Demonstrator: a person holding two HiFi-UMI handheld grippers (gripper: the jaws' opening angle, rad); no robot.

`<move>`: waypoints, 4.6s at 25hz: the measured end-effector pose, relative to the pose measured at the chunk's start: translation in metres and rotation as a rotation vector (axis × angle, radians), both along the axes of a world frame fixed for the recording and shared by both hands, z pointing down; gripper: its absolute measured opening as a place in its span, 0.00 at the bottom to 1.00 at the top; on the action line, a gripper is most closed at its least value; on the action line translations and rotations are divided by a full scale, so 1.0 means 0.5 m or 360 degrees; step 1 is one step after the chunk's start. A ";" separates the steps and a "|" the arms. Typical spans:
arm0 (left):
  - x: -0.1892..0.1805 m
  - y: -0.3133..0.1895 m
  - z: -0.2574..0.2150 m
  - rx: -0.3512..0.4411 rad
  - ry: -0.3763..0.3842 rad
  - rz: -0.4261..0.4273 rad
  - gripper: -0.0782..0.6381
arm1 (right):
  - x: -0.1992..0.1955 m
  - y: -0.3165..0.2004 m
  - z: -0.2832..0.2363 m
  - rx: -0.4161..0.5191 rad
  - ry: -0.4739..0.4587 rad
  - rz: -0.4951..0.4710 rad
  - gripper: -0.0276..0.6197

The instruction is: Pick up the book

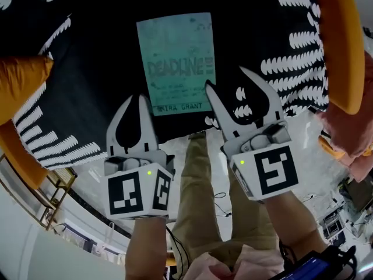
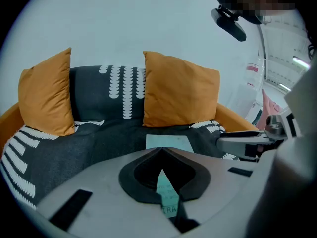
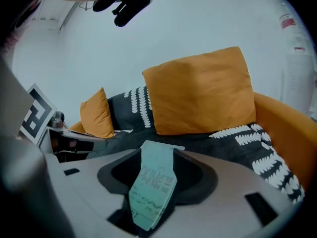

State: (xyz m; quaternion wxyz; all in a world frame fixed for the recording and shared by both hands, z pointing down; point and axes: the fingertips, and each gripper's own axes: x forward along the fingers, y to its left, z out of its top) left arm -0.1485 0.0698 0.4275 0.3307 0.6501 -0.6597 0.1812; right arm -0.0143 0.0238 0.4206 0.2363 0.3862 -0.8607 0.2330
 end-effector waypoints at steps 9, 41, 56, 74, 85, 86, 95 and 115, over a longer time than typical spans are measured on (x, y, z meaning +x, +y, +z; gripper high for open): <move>0.005 0.005 0.097 -0.0021 0.0025 0.0024 0.13 | 0.001 0.019 0.068 -0.0012 -0.0005 0.0022 0.36; -0.011 -0.028 0.248 -0.0196 0.0188 -0.0038 0.12 | 0.021 0.004 0.121 -0.0070 0.0035 0.0002 0.40; -0.067 -0.028 0.253 -0.0199 0.0372 -0.0276 0.12 | -0.033 0.027 0.150 -0.0295 -0.0113 -0.0009 0.49; -0.092 -0.024 0.258 -0.0202 0.0504 -0.0414 0.12 | -0.058 0.050 0.177 -0.0435 -0.0196 0.0022 0.52; -0.095 -0.024 0.263 -0.0196 0.0496 -0.0432 0.12 | -0.063 0.067 0.188 -0.0545 -0.0303 0.0037 0.53; -0.096 -0.024 0.263 -0.0194 0.0497 -0.0432 0.12 | -0.068 0.071 0.192 -0.0570 -0.0322 0.0042 0.53; -0.101 -0.023 0.260 -0.0184 0.0489 -0.0399 0.12 | -0.097 0.086 0.208 -0.0745 -0.0470 0.0112 0.51; -0.102 -0.023 0.254 -0.0163 0.0455 -0.0361 0.12 | -0.080 0.070 0.211 -0.1070 -0.0815 0.0390 0.32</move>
